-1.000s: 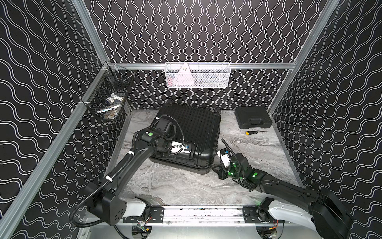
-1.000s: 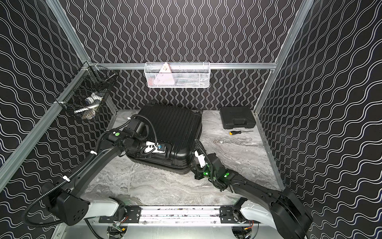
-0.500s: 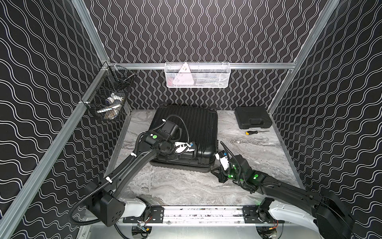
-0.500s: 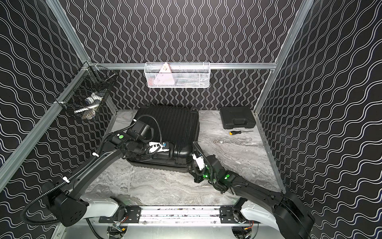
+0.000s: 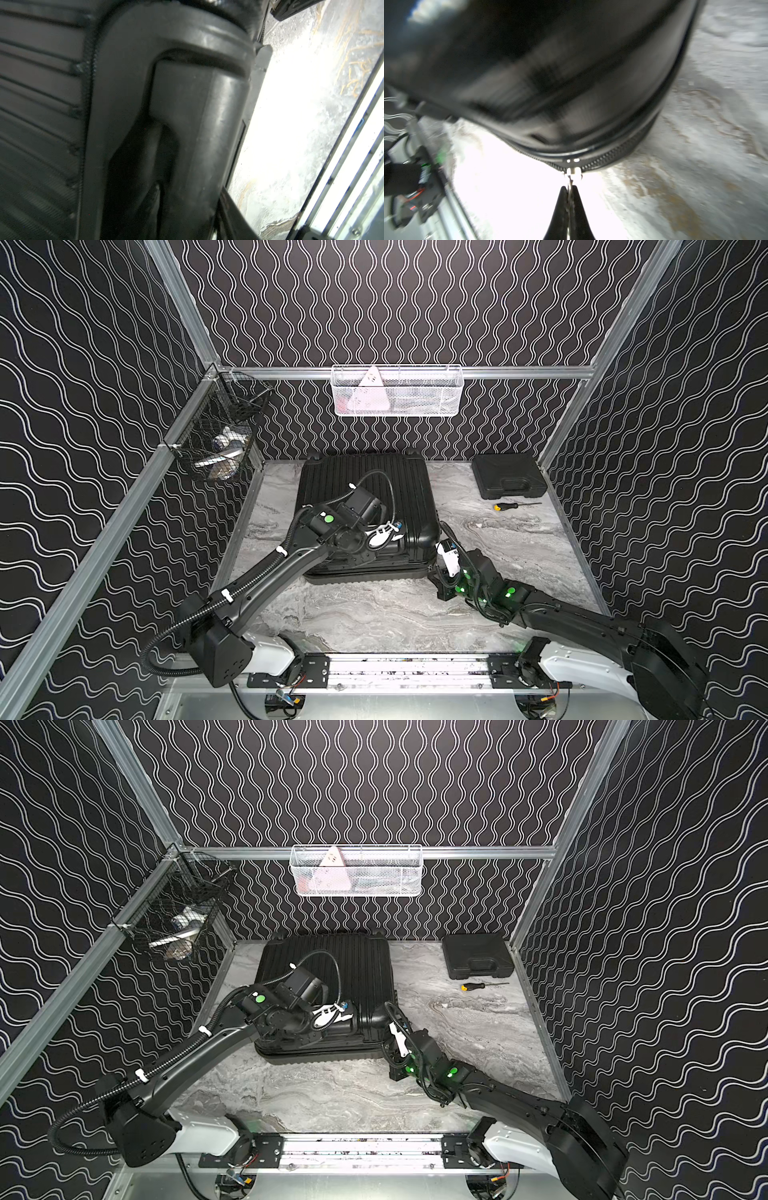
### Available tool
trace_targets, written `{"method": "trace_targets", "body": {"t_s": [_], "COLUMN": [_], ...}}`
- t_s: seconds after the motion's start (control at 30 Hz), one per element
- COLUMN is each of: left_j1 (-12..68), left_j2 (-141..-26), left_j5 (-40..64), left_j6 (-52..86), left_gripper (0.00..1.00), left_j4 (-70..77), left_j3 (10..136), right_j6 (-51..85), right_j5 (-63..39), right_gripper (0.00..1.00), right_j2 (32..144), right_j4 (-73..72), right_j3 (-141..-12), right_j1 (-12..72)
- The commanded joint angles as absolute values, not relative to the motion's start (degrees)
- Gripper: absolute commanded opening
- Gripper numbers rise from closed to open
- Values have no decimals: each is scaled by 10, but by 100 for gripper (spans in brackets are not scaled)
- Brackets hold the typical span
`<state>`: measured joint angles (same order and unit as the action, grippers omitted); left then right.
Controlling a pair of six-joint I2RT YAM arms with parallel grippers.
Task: Close the suitcase zippers
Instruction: Zip the zipper on the suitcase.
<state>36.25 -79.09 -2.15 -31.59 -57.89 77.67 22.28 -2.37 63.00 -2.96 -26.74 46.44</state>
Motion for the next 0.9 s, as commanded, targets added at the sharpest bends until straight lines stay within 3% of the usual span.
{"method": "trace_targets", "body": {"t_s": [0.0,0.23,0.67,0.87], "left_j1": [375,382,384,388], "left_j2": [-775,-767,-795,-795], "left_j5": [-43,-73,-94,-75], "left_j6": [-193,-134,-90,-64], "left_gripper": [14,14,14,14], "left_j4": [-503,-479,-453,-435], "left_j3": [781,778,787,789], "right_j6": [218,203,172,181], "right_j5": [-13,-11,-152,-153], "right_gripper": [0,0,0,0], "right_j2": [631,647,615,631], "right_j4": [12,40,-3,-24], "right_j3": [-270,-288,-269,-271], "right_j1": [468,468,468,468]}}
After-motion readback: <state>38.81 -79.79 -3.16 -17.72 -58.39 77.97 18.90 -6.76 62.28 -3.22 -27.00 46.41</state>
